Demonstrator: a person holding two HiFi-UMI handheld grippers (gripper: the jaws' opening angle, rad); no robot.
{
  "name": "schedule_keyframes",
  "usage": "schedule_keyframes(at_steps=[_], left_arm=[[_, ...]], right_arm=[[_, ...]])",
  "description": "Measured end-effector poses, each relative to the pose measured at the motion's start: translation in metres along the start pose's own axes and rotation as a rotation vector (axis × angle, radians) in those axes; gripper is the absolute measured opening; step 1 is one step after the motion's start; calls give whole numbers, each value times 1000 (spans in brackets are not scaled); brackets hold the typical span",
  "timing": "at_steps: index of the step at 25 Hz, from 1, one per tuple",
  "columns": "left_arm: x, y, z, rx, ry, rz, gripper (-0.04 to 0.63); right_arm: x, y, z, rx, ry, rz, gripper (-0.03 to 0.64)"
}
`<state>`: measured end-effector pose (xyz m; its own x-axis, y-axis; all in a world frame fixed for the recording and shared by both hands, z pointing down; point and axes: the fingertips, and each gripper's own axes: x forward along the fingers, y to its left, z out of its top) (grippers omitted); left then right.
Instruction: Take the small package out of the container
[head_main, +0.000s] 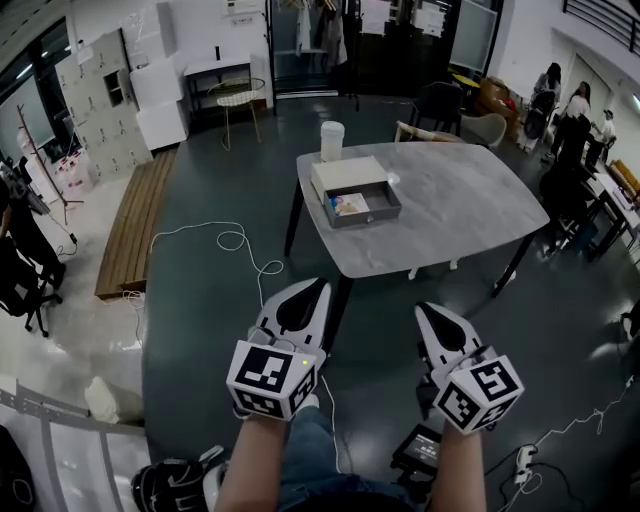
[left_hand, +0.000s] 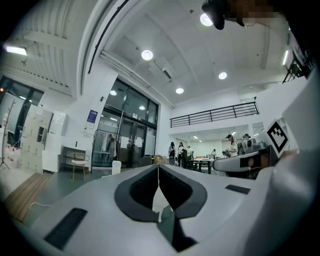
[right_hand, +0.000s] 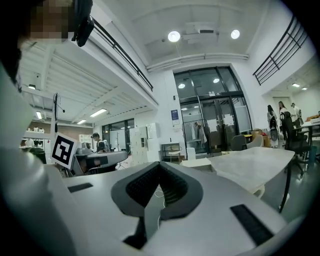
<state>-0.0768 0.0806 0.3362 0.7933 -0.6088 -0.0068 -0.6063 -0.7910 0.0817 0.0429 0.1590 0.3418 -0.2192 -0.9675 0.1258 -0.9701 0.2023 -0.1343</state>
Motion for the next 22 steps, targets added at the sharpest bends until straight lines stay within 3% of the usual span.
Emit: schedule_keyframes(at_steps=[13,22], left_arm=[[115,105,9,-14,38,-42,12],[144,141,-12,-43,91,-15,13]], right_arm=[[143,-52,31,11,25,-43,25],[181,-80,18,42,50,-52,25]])
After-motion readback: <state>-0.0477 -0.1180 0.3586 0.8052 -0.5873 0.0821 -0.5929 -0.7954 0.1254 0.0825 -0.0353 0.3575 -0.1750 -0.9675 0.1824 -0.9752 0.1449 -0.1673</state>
